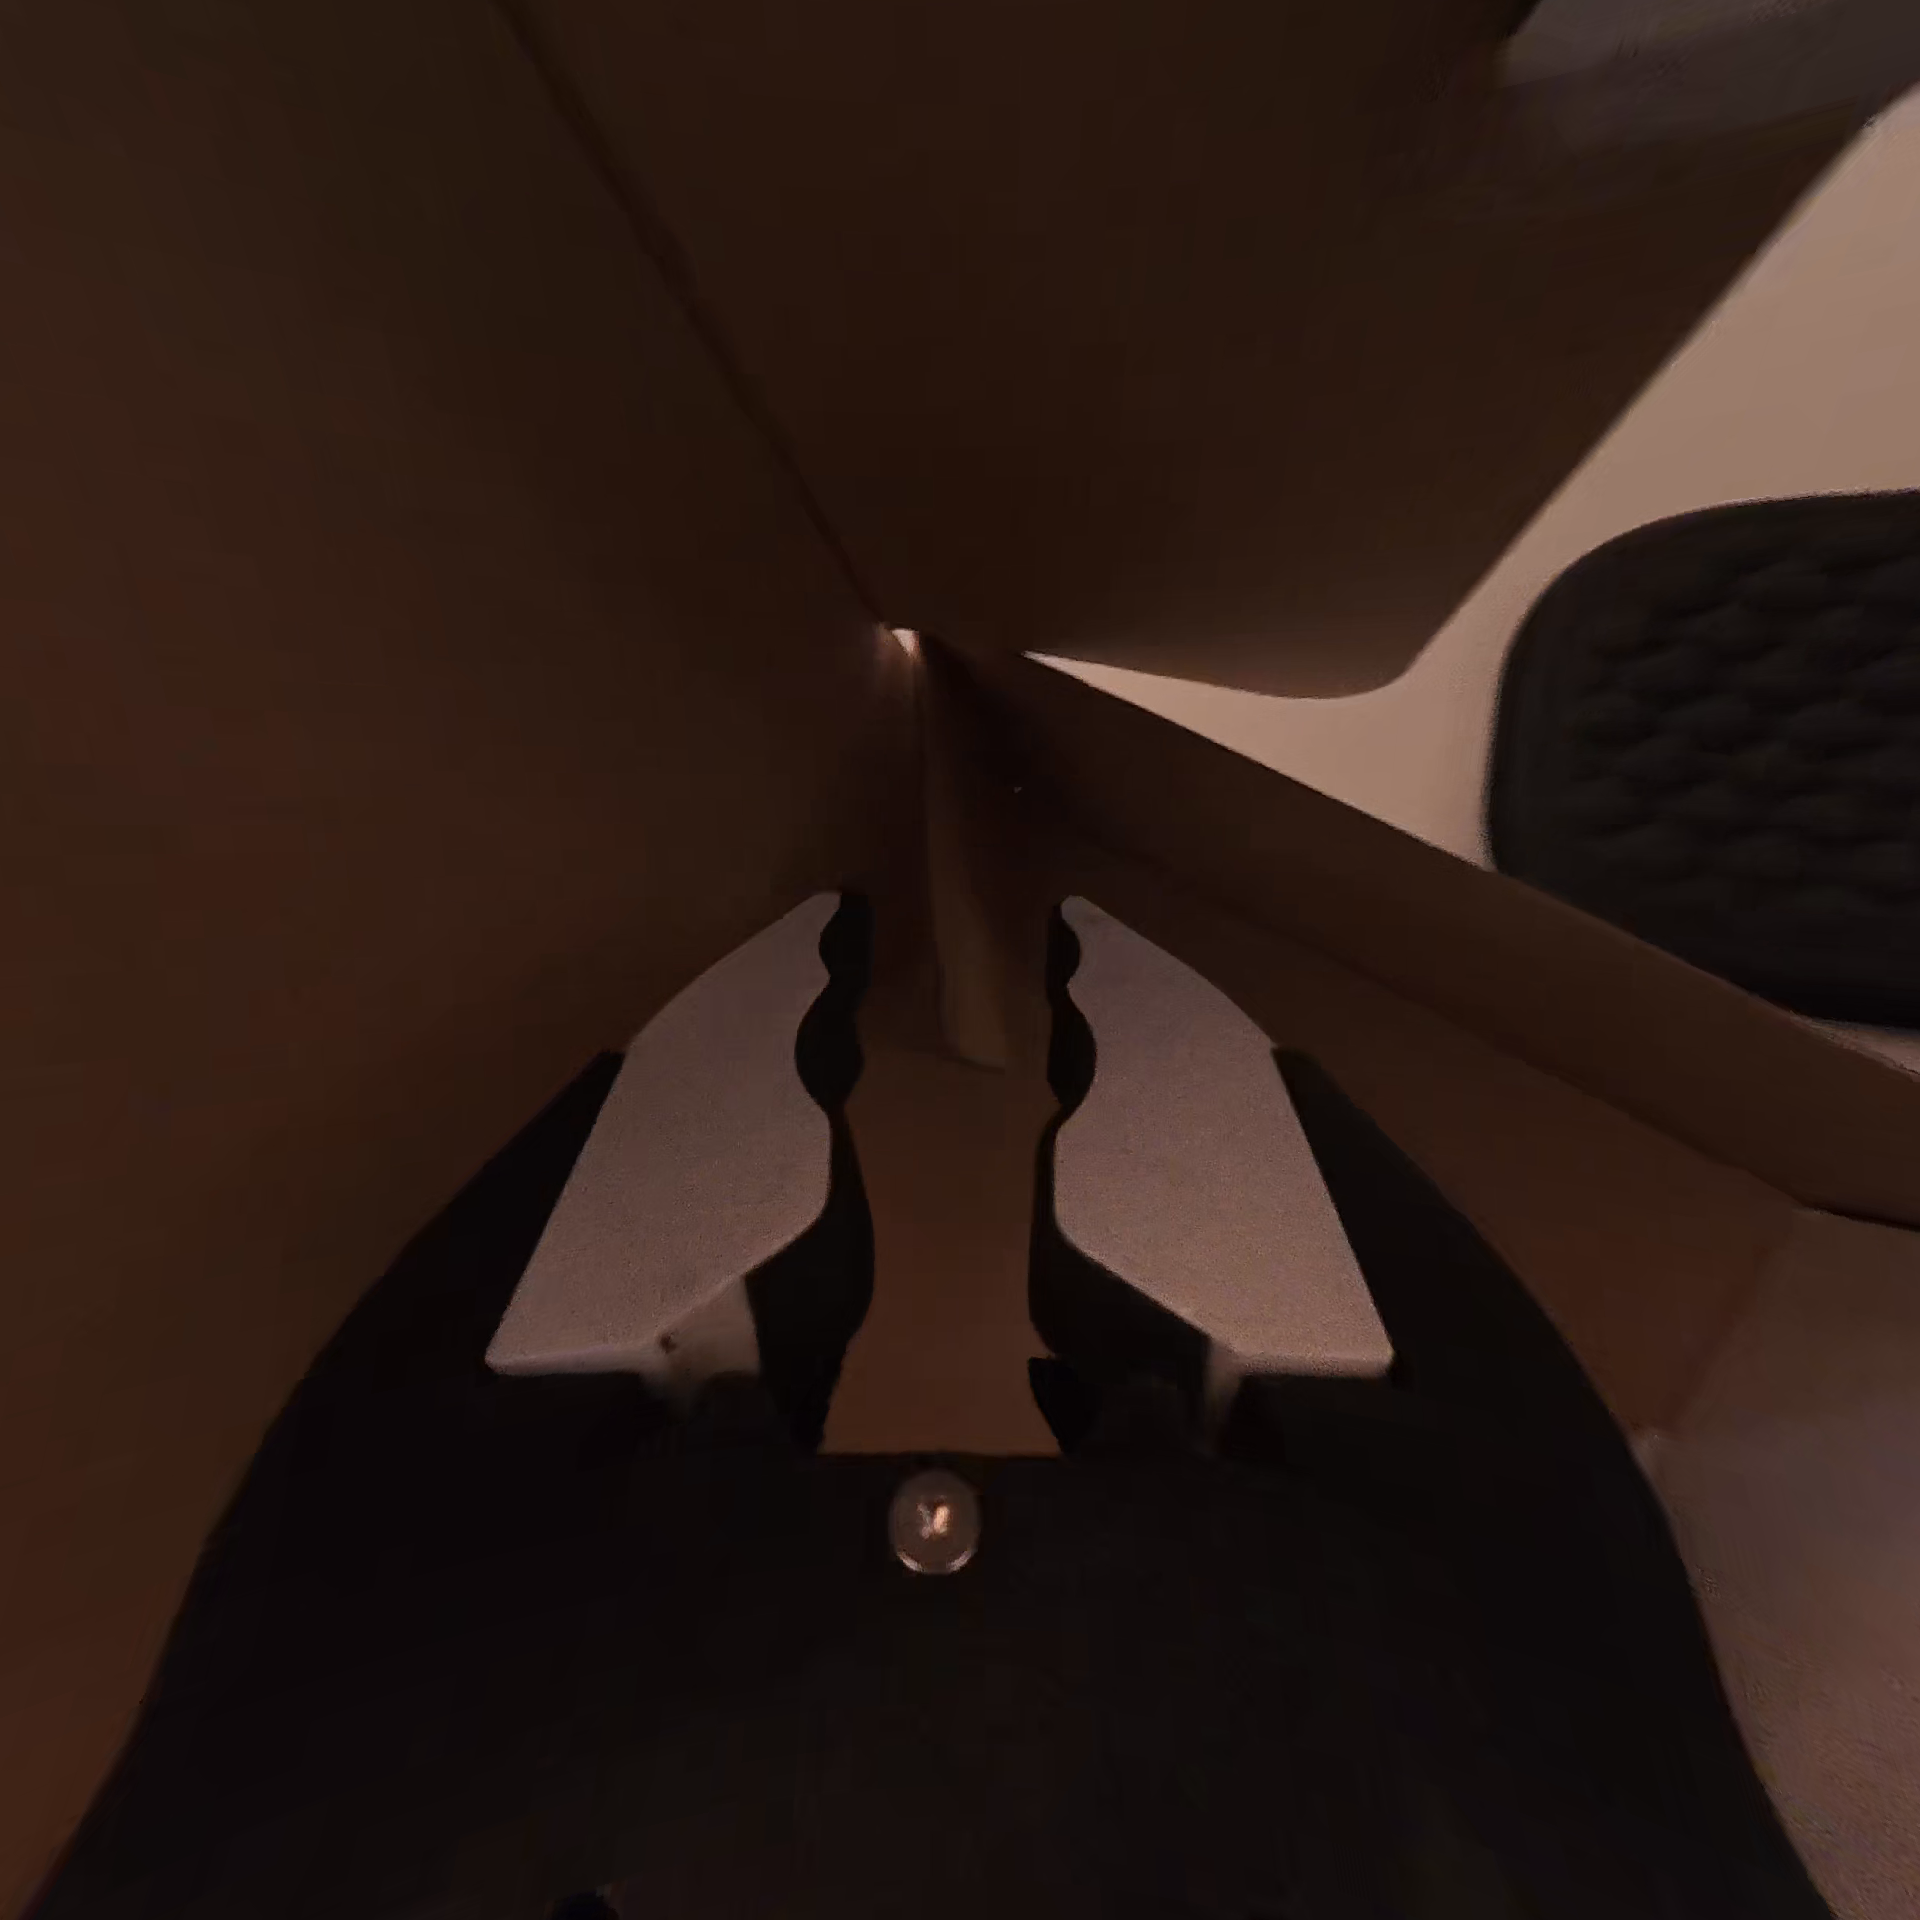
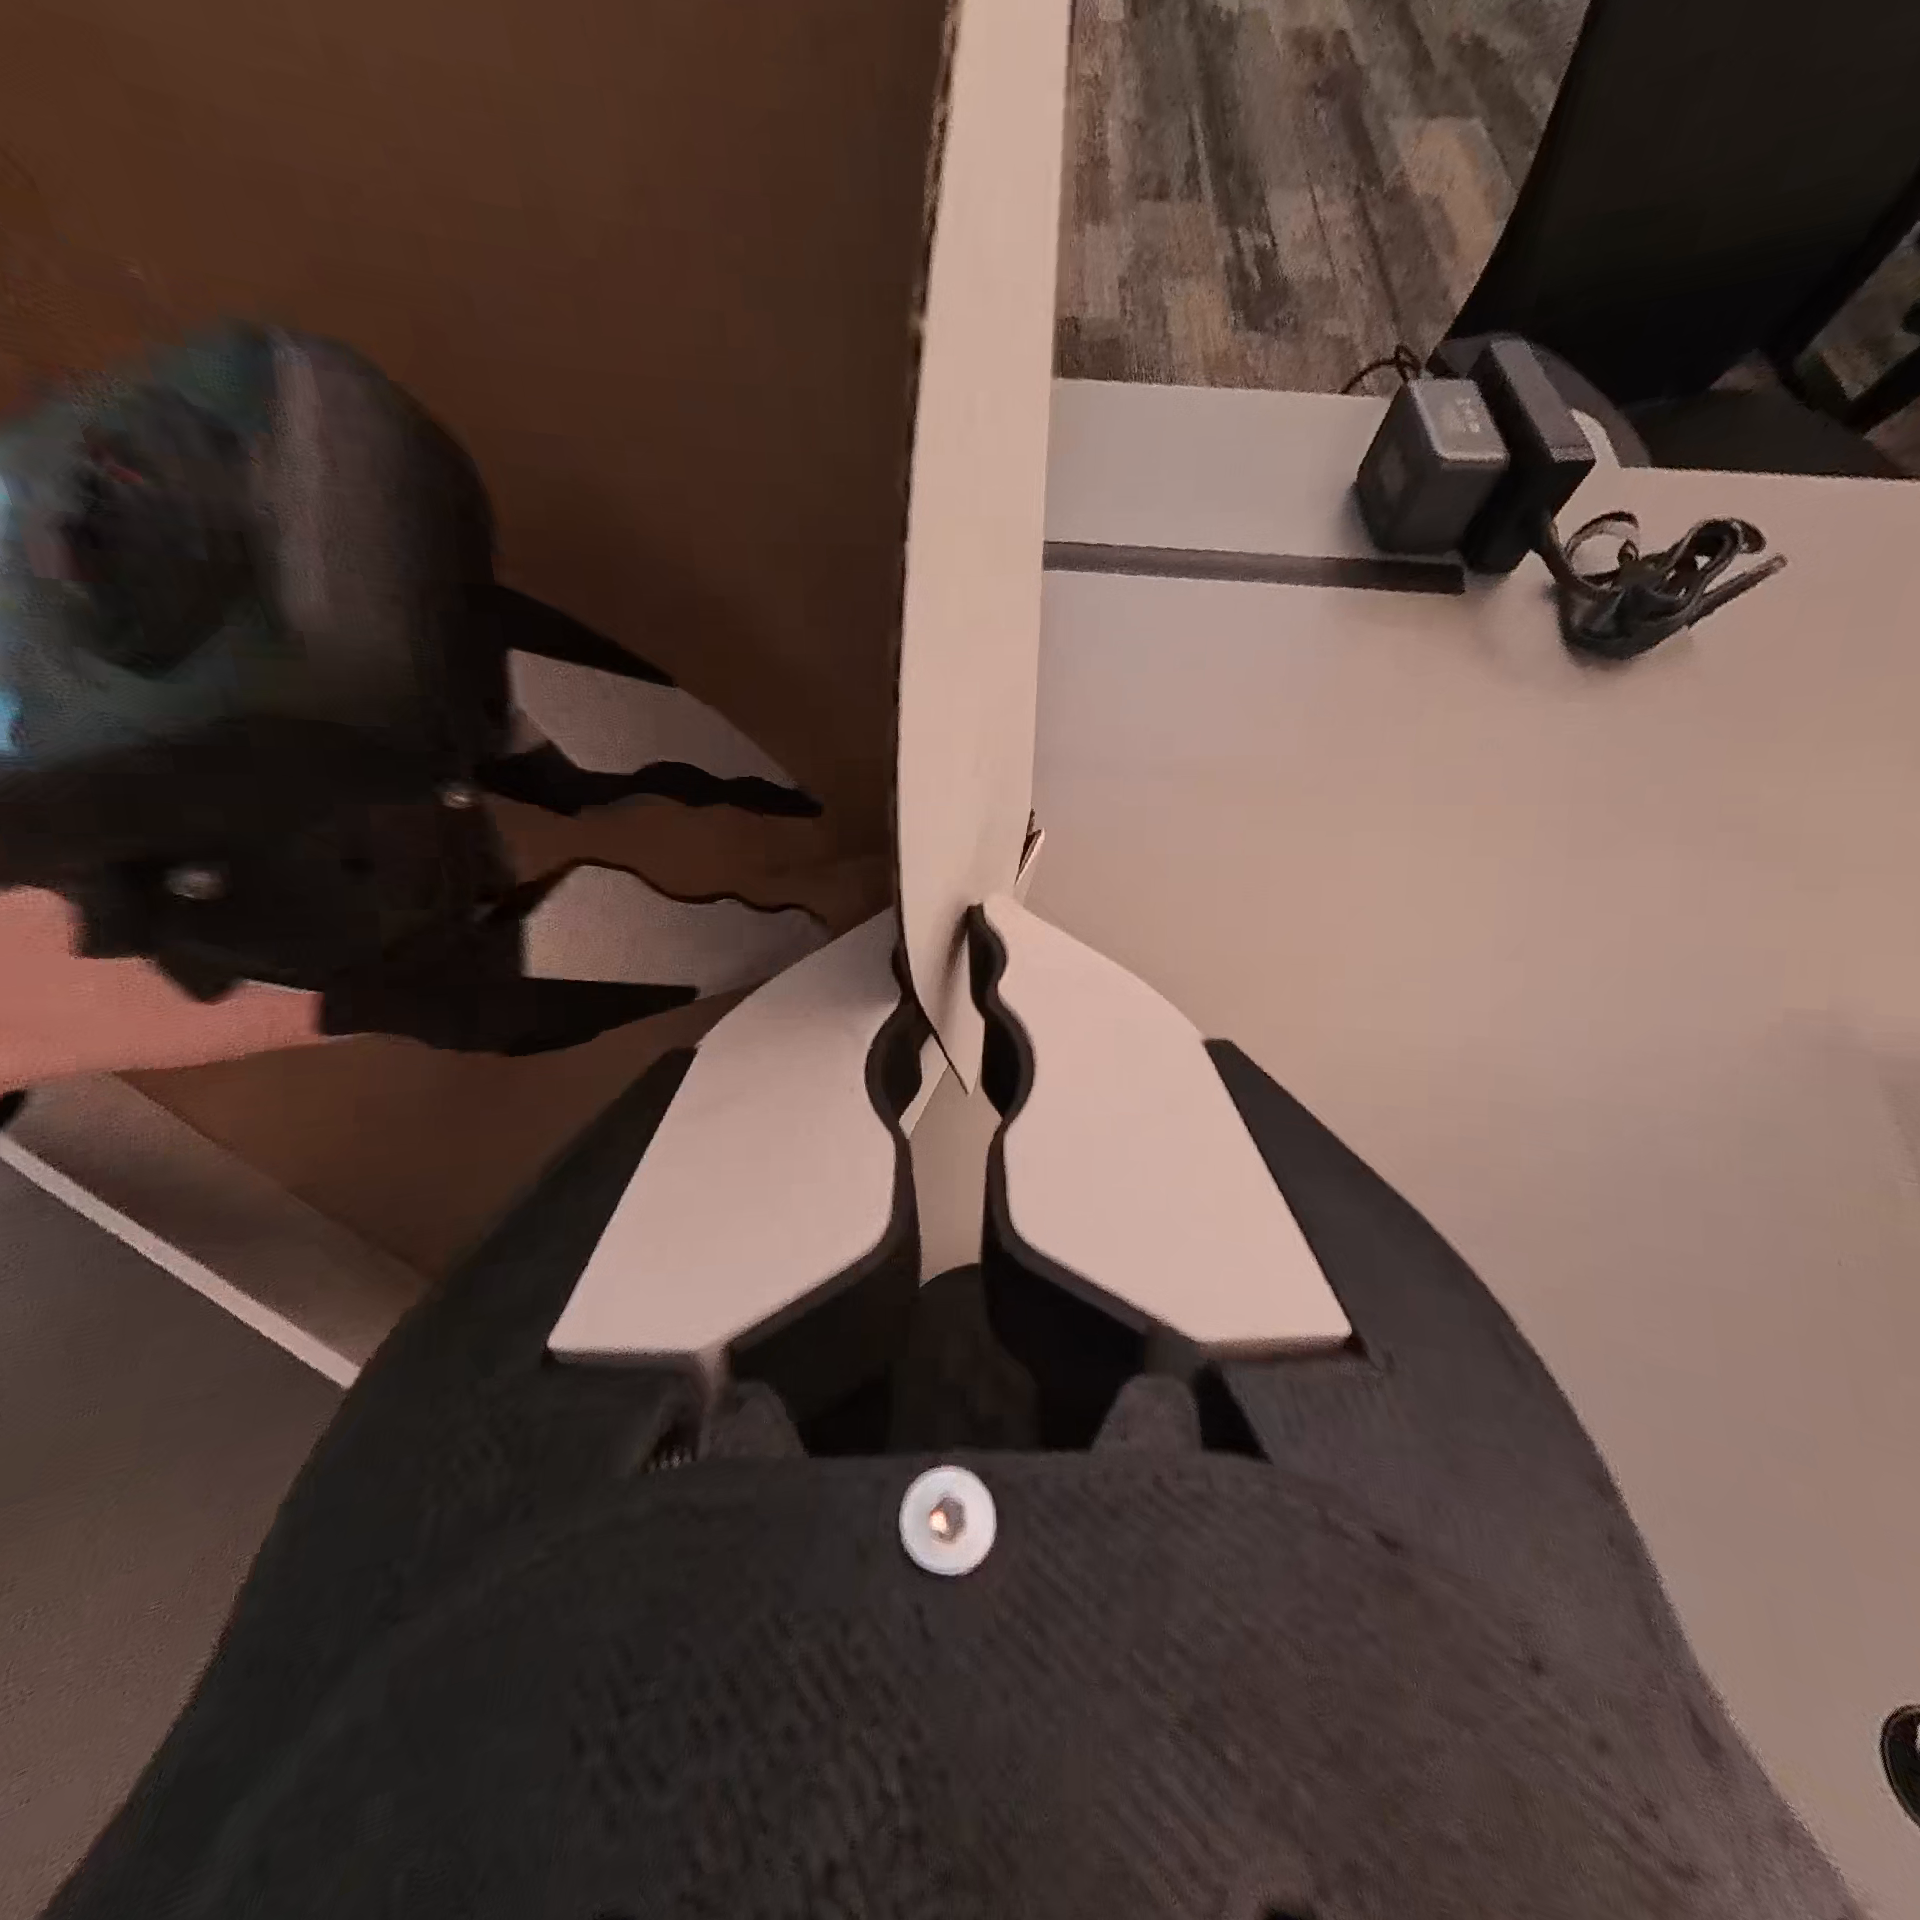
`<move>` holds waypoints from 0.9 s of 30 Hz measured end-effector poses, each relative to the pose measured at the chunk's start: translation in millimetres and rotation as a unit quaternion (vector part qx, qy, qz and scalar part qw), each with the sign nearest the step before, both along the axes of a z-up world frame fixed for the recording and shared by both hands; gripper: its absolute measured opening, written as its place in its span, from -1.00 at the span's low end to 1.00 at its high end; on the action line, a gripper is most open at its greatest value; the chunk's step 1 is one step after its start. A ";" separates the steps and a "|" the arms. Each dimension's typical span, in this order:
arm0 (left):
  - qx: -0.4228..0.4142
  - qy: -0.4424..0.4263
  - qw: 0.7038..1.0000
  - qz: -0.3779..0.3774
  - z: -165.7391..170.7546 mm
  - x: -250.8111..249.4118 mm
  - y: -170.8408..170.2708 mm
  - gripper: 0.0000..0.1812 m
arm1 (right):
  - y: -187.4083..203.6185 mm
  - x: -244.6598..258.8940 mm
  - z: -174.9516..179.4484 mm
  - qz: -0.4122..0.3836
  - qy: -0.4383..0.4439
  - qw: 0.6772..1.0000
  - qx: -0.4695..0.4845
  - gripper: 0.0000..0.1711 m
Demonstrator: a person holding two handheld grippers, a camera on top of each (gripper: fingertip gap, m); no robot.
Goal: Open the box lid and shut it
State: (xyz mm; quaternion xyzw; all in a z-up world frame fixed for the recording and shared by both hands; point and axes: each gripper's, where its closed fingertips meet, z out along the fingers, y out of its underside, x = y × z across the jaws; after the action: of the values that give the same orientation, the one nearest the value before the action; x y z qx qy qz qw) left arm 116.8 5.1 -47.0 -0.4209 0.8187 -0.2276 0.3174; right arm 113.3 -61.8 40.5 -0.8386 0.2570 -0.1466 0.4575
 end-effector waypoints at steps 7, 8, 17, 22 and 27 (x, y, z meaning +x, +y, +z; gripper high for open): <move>0.041 0.008 0.999 0.025 -33.6 16.6 16.9 -0.91 | -6.7 4.5 1.6 -0.054 0.079 0.995 0.003 -0.95; 0.043 0.005 0.999 0.017 -34.0 16.4 17.1 -0.92 | -7.4 6.1 2.0 -0.059 0.085 0.995 0.000 -0.95; 0.064 -0.008 0.998 0.028 -35.7 17.9 33.4 -0.90 | -6.3 5.9 1.8 -0.082 0.184 0.980 -0.007 -0.93; 0.074 -0.018 0.996 0.039 -35.8 21.6 36.0 -0.88 | 0.6 -1.0 2.9 -0.091 0.225 0.970 -0.017 -0.89; 0.052 -0.023 0.998 0.040 -35.7 21.9 36.6 -0.88 | 14.9 -10.8 5.5 -0.095 0.242 0.965 -0.034 -0.86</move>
State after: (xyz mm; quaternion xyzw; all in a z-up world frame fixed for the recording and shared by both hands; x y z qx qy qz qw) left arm 138.6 41.6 -82.7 -0.4310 0.8045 -0.1814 0.3664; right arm 102.5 -47.0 45.9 -0.8359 0.4337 0.0090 0.3363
